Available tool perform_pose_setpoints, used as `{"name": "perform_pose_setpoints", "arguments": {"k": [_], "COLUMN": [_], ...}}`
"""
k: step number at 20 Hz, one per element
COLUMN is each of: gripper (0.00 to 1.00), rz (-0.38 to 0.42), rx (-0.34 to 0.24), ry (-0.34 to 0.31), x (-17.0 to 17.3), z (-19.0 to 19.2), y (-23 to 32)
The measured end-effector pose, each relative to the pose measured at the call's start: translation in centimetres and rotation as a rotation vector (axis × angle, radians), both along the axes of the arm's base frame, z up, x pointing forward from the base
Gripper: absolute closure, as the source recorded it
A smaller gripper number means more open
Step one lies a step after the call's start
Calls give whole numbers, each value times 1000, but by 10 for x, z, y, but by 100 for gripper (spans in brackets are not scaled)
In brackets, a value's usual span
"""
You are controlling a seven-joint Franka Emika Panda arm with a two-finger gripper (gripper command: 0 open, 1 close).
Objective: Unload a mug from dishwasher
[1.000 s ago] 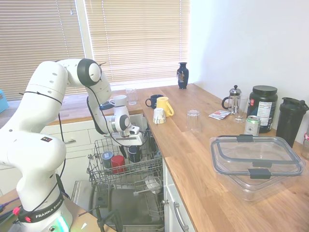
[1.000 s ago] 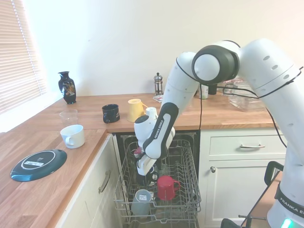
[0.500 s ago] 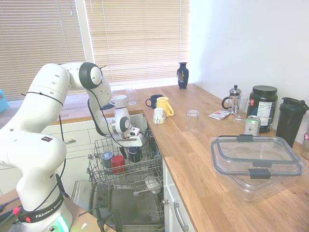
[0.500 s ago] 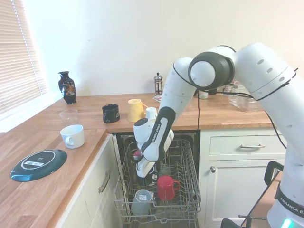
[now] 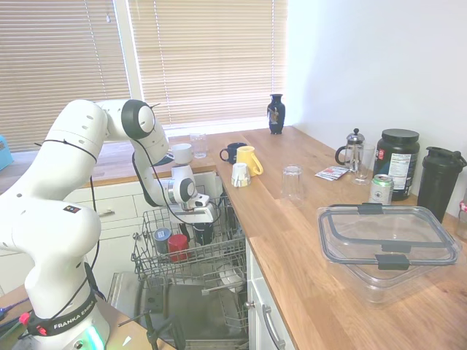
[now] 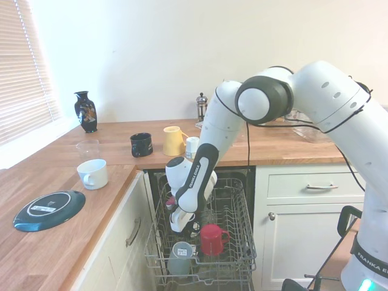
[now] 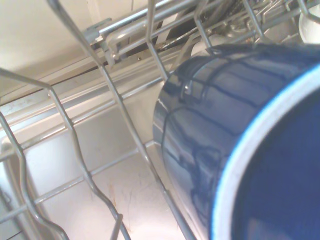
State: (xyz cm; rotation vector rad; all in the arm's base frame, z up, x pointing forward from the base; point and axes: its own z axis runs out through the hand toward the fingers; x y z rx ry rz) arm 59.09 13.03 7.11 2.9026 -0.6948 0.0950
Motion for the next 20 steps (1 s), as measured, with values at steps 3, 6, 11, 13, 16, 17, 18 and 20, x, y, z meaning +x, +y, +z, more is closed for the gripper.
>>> {"name": "perform_pose_setpoints", "arguments": {"k": [3,6,11,13,16,17,18,20], "gripper": [0,100,100,100,100,100,100,100], "rz": [-12,-25,-31,-28,-17,-14,-12,-11], "rx": [0,-2,-1,-1,0,1,1,1], "ry": [1,1,-10,-8,-4,-3,-1,2], "x": [2,6,14,14,12,12,11,10], "z": [1,3,9,9,8,7,6,4], "y": [-3,-10,-12,-12,-7,-6,-5,-5]}}
